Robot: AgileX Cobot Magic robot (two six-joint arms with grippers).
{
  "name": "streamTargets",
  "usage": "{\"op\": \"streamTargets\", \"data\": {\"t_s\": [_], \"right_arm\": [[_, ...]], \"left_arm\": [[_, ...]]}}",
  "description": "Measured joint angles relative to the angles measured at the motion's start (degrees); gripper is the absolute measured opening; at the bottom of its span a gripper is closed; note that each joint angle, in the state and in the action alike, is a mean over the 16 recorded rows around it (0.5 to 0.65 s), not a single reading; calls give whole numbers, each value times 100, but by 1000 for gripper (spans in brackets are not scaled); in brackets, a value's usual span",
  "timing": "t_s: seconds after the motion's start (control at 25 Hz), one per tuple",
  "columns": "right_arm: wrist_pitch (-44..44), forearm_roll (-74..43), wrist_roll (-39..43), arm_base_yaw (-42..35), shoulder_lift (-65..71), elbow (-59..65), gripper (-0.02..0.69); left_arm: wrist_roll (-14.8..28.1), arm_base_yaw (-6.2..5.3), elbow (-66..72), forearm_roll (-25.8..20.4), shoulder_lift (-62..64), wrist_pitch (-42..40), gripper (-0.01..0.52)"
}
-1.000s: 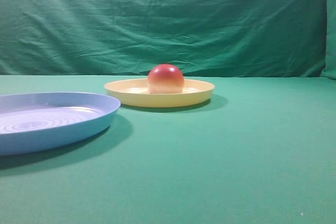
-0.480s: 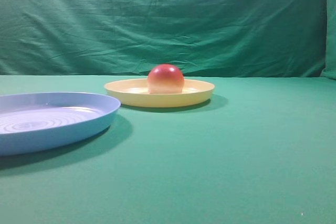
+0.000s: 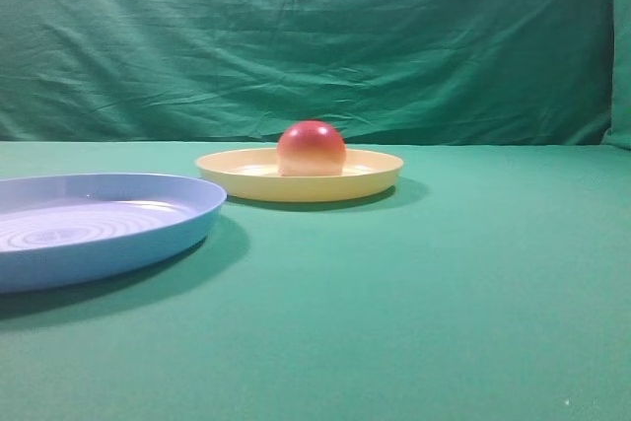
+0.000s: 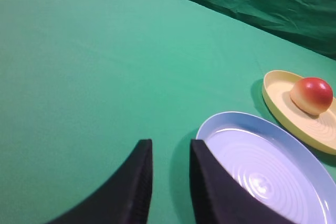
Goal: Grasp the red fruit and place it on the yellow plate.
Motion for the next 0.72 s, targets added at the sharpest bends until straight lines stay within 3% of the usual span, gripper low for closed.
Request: {"op": "streamTargets", "data": {"t_s": [0.72], "right_arm": [[-1, 0, 0, 0, 0, 0, 0]], "left_arm": [[0, 0, 0, 0, 0, 0, 157]]}}
